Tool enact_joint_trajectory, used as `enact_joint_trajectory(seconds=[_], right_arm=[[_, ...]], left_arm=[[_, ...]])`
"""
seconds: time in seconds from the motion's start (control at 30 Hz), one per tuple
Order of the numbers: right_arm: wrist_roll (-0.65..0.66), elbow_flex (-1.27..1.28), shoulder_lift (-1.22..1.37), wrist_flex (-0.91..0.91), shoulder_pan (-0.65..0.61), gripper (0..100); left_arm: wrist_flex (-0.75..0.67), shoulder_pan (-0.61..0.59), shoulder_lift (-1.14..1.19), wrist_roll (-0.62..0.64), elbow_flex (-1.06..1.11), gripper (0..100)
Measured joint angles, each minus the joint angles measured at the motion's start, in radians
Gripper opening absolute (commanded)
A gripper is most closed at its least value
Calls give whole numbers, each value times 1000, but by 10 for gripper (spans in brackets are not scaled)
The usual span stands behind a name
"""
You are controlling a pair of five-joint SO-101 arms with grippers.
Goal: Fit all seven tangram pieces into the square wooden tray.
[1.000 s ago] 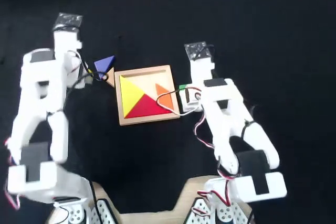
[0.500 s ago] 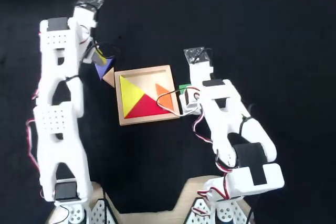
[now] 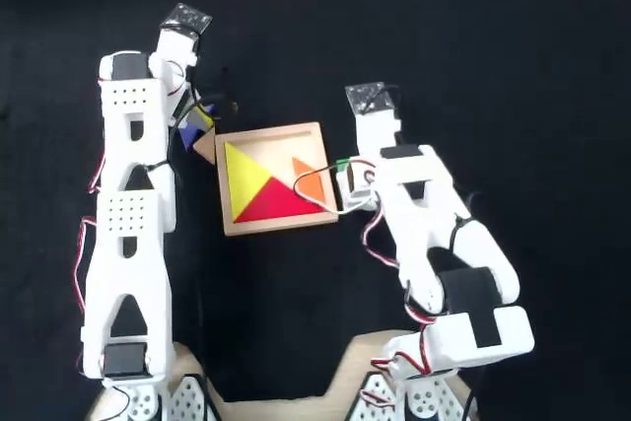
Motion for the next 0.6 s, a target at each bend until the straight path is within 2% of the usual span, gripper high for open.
enact_joint_trajectory(seconds=[0.23,0.6], right_arm=[[0,0,0,0,0,11],[0,0,0,0,0,11]], left_arm=[[2,8,2,0,0,223],[9,9,-5,-92,37,216]])
